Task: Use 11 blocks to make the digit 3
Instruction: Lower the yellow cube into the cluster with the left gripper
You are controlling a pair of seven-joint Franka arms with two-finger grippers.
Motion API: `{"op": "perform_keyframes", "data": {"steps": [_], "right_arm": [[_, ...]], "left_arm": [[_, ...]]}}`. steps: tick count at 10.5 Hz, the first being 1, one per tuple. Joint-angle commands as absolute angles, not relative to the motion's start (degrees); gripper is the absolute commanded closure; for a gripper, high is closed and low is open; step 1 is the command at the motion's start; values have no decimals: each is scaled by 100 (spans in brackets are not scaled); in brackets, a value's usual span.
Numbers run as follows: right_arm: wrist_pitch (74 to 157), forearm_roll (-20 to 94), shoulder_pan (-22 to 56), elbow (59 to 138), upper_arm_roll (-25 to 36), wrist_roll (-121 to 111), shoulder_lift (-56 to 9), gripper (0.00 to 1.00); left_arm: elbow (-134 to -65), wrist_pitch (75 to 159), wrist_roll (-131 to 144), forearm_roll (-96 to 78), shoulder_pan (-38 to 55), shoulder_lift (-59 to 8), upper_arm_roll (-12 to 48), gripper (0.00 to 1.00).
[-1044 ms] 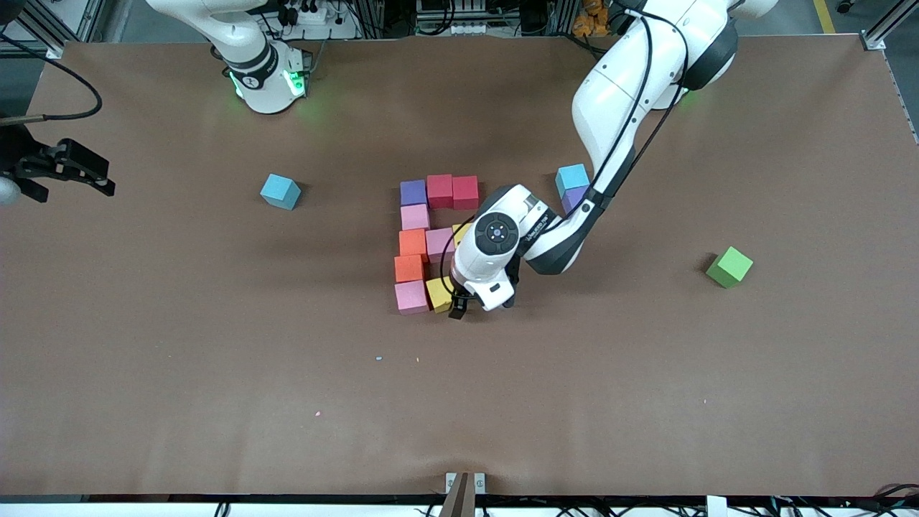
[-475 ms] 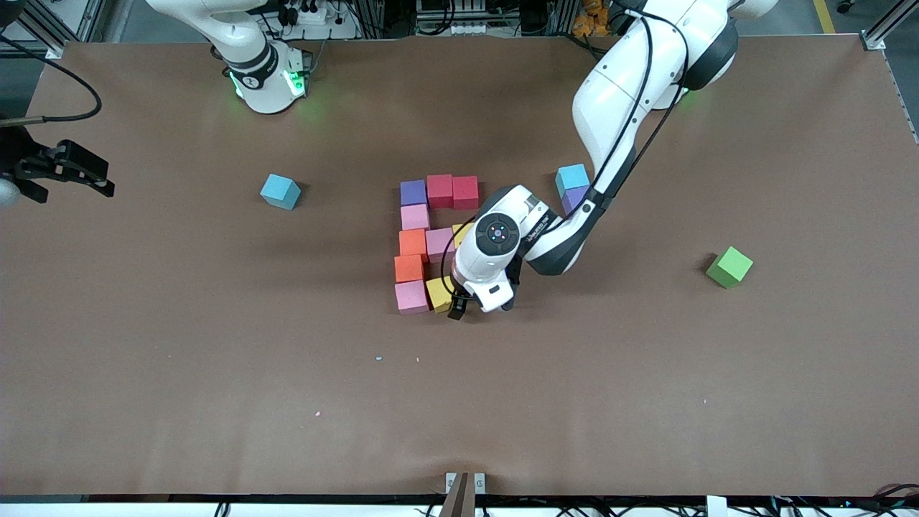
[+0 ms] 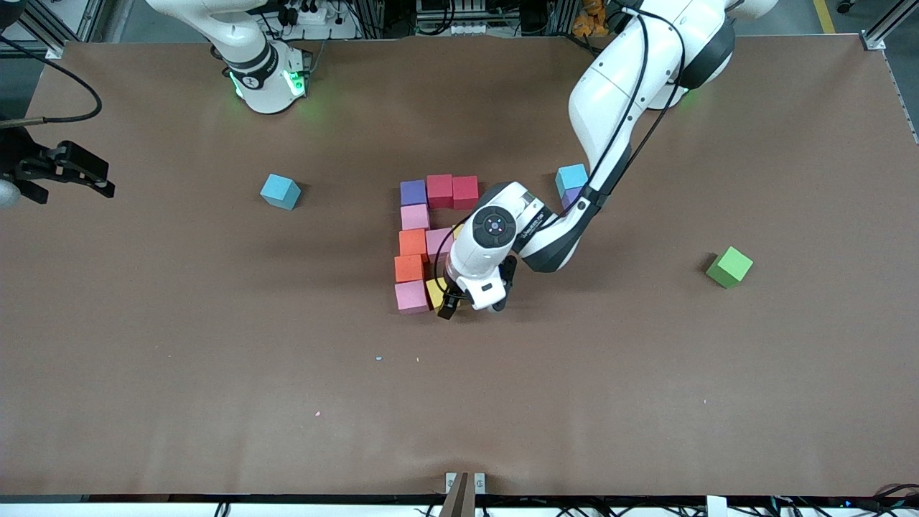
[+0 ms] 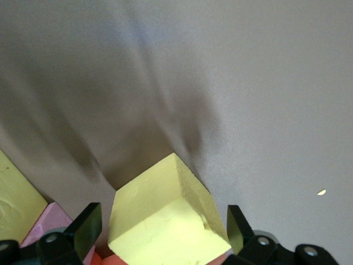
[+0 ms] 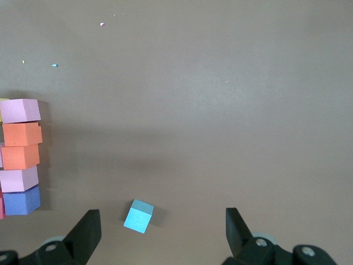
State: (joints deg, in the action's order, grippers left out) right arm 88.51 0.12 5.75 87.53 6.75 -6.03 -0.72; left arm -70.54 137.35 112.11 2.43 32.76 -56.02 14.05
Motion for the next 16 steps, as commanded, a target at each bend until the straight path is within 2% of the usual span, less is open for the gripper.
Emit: {"op": "perform_keyframes", "data": {"steps": [1, 10, 16], "right_arm": [[8868, 9, 501, 8719, 615, -598, -97, 0], [8868, 9, 501, 8719, 624, -598, -132, 0], [8868, 17, 492, 8719, 624, -598, -141, 0]], "left_arm": [[-7014, 13808, 11030, 229, 3340, -5651, 1336, 0], [-7014, 13808, 10889, 211, 3411, -5748, 1274, 0], [-6996, 14001, 12137, 185, 3428, -5722, 1283, 0]]}}
